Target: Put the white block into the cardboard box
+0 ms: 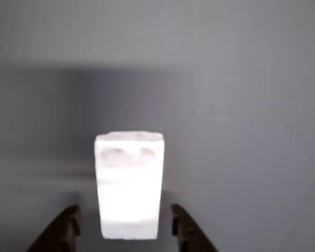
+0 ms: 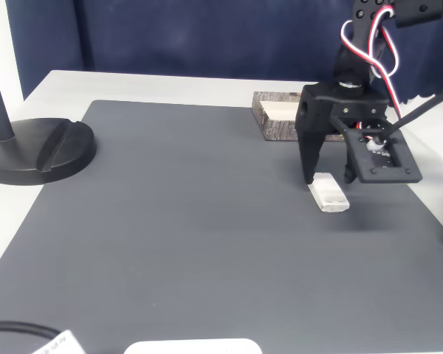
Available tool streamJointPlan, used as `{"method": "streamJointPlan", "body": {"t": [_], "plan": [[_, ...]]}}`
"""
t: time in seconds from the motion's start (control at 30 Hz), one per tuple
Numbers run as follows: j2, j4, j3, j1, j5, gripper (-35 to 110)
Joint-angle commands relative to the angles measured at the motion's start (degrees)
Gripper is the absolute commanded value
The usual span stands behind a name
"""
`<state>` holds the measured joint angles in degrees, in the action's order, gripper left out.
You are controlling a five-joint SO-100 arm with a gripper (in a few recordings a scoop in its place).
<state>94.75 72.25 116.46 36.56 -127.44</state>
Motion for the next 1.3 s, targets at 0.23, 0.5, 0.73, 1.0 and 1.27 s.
{"method": "streamJointPlan", "body": {"t": [0.23, 0.5, 0.73, 1.0, 1.27], "plan": [[0.3, -0.5, -1.1, -1.2, 0.4, 25], [-0.4, -0.9, -0.9, -1.5, 0.8, 26], [-0.8, -1.5, -0.4, -1.6, 1.1, 26], [-1.4, -2.0, 0.2, -1.1, 0.9, 25], [-2.5, -3.3, 0.6, -1.2, 0.9, 24]]}}
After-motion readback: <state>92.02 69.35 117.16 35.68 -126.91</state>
